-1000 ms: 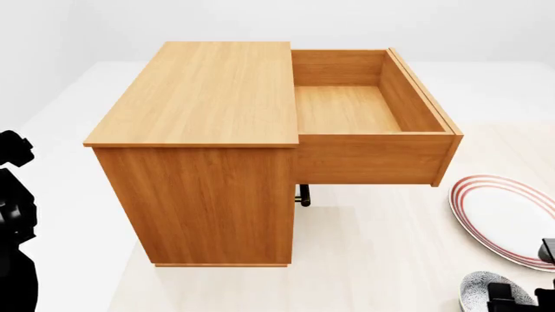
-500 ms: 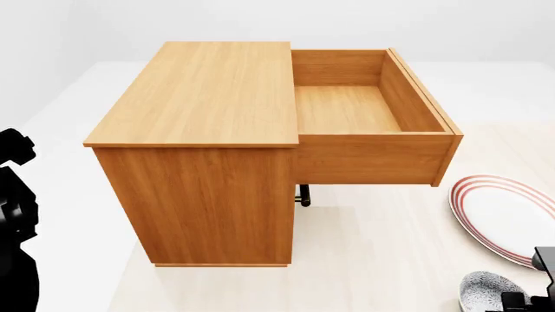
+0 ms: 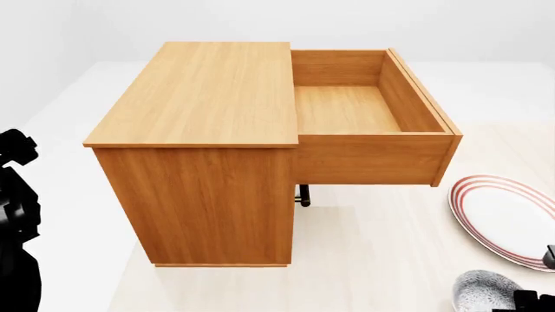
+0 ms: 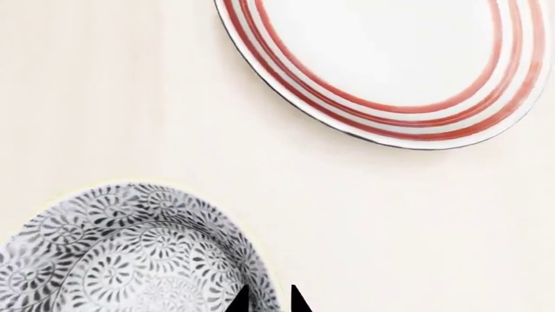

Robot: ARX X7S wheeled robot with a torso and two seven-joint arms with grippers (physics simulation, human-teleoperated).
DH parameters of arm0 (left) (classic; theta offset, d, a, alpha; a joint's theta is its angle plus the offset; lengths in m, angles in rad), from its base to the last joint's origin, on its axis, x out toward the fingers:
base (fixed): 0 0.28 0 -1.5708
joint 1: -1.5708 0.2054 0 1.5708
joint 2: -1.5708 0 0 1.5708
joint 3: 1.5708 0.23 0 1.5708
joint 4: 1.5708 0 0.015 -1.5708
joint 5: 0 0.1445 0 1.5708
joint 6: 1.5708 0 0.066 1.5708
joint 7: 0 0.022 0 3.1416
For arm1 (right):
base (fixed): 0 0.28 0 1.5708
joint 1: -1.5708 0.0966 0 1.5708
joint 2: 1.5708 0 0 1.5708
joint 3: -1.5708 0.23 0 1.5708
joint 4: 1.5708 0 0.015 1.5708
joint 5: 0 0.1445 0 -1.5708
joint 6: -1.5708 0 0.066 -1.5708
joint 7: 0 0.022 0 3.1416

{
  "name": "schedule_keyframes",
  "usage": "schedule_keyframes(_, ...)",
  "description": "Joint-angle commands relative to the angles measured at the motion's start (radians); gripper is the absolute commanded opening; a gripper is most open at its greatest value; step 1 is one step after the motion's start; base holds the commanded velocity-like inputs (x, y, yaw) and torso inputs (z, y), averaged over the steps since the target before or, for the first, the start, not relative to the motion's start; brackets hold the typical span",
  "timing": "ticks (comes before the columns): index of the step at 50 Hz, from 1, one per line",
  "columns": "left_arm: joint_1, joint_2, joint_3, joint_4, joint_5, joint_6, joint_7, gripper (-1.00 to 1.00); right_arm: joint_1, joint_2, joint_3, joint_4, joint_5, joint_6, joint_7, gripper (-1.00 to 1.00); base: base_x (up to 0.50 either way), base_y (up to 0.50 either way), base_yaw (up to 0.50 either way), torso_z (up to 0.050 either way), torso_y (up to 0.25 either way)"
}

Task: Open the top drawer of the cabinet and put the bowl in it.

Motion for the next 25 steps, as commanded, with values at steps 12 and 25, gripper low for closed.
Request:
schedule_keyframes(12, 0.005, 0.002, -0.008, 0.000, -0.001, 0.001, -0.001, 1.00, -0.214, 0.055, 0.361, -0.145, 0.291, 0.015, 0.027, -1.00, 0.00, 0.00, 0.00, 0.000, 0.000)
schedule_keyframes(25, 0.004, 0.002, -0.007, 0.000, 0.000, 0.002, -0.001, 1.00, -0.213, 0.039, 0.469, -0.132, 0.362, 0.025, 0.071, -1.00, 0.00, 0.00, 0.00, 0.000, 0.000)
